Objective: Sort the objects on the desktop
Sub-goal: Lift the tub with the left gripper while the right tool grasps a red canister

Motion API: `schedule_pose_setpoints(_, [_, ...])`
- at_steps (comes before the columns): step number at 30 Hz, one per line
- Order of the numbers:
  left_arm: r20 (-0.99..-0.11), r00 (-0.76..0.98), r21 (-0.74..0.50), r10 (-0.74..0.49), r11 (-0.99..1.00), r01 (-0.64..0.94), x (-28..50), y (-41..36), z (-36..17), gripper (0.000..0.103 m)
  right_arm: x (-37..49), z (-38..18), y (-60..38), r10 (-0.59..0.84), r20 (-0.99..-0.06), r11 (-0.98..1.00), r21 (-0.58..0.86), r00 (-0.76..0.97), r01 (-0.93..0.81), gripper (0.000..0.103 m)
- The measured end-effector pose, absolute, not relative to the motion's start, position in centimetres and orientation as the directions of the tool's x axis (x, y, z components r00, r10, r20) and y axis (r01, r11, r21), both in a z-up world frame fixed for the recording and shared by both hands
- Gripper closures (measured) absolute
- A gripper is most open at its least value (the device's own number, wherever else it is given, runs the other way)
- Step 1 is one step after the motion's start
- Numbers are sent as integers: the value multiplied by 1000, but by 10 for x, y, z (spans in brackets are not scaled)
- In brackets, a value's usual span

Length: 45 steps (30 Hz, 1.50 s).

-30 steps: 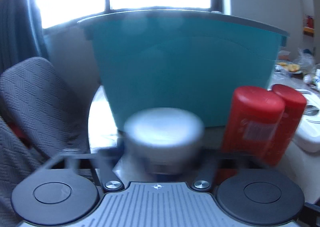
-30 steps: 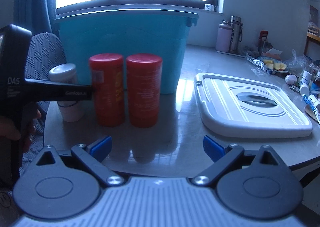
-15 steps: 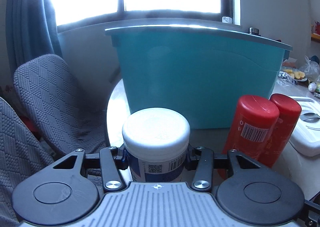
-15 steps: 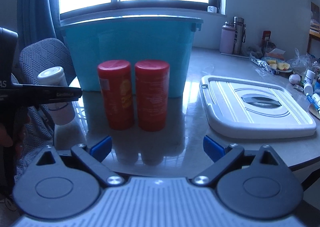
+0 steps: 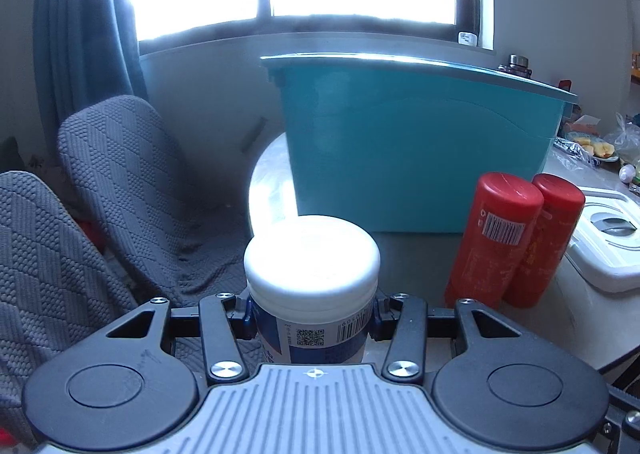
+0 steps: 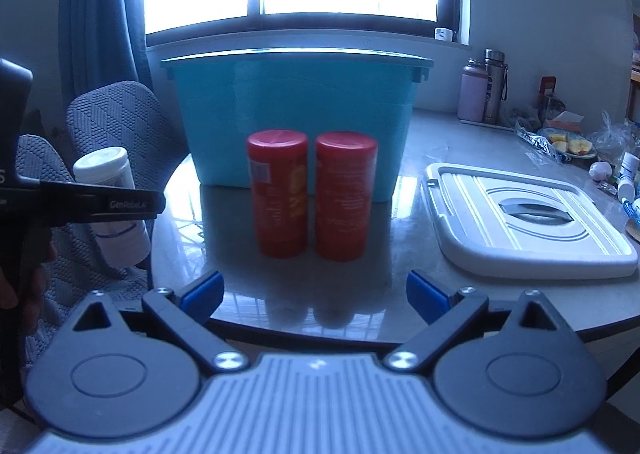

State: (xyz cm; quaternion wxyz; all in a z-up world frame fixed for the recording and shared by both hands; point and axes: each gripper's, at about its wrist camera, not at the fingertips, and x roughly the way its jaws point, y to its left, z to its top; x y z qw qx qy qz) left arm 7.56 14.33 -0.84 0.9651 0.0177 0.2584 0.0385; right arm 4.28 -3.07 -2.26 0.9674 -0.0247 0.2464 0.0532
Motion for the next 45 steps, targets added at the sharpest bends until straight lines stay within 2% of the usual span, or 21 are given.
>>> schedule_pose_setpoints(26, [-492, 857, 50, 156, 987, -152, 59, 172, 12, 55, 62, -22, -11, 154, -401, 986, 1, 903, -168, 5])
schedule_pose_setpoints(45, [-494, 850, 50, 181, 982, -180, 83, 174, 20, 55, 97, -26, -8, 179, -409, 983, 30, 895, -183, 5])
